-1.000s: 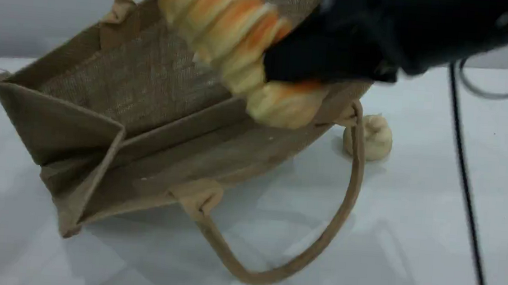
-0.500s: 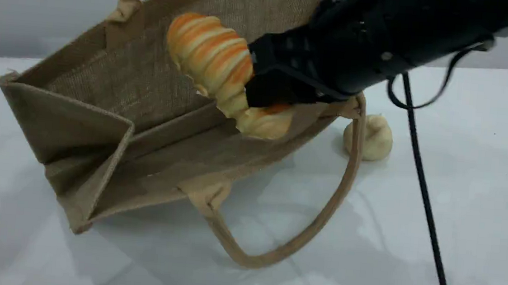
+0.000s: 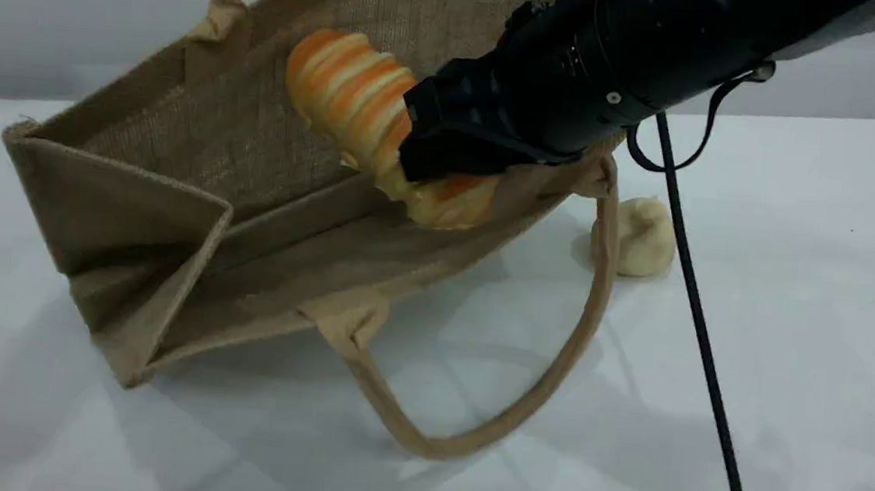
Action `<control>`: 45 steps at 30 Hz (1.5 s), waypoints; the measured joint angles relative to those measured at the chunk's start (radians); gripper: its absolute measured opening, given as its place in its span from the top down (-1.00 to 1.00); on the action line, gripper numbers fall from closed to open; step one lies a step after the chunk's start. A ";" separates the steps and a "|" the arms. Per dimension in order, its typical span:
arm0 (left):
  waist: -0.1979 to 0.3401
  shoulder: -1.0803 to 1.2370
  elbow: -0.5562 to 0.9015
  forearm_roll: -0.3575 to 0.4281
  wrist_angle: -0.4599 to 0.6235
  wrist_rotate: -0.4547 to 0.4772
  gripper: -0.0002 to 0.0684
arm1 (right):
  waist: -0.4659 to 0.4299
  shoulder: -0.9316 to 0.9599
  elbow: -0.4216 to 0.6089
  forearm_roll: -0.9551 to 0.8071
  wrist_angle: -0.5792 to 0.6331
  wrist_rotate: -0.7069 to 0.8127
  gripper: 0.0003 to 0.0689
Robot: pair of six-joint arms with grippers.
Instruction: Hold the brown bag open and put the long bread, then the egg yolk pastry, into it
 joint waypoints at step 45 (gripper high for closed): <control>0.001 0.000 -0.003 0.002 -0.001 -0.031 0.74 | -0.440 0.259 -0.061 0.076 -0.034 -0.039 -0.70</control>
